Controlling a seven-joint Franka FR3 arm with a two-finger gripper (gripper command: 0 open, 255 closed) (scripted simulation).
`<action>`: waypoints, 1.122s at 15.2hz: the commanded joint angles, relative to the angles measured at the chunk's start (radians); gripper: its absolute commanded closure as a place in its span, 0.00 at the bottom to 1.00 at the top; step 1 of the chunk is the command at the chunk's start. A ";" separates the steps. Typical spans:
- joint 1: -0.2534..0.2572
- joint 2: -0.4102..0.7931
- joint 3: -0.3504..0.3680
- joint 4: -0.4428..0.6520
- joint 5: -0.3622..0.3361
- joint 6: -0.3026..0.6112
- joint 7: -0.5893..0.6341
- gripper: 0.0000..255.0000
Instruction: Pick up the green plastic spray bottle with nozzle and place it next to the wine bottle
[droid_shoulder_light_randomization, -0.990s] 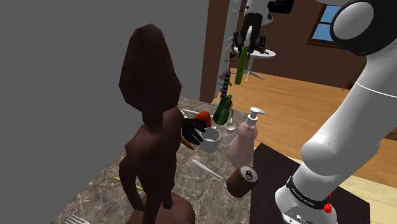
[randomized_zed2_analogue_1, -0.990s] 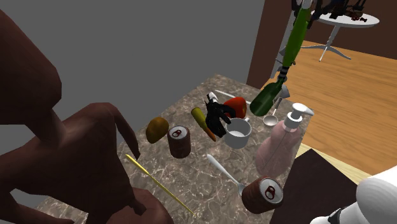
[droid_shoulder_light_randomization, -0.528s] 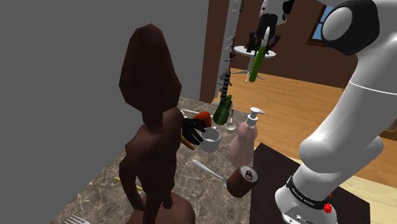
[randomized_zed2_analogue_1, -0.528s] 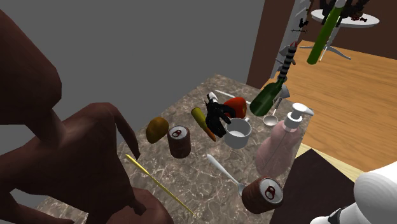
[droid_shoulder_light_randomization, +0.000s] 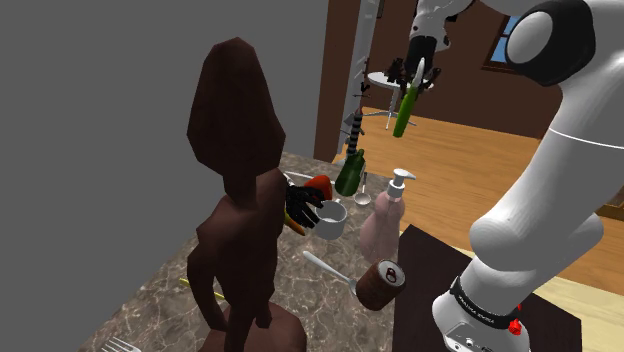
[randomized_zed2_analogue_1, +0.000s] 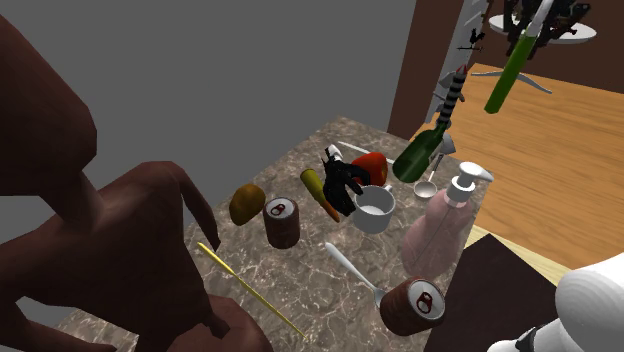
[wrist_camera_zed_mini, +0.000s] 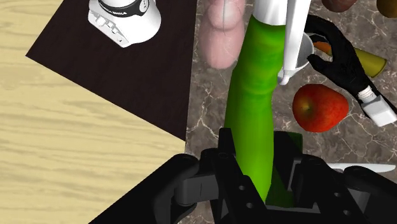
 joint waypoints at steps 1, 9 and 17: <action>0.001 -0.006 0.000 -0.033 -0.004 0.027 -0.007 1.00; 0.006 -0.025 0.003 -0.164 -0.015 0.138 -0.028 1.00; 0.010 -0.028 0.005 -0.274 -0.021 0.243 -0.050 1.00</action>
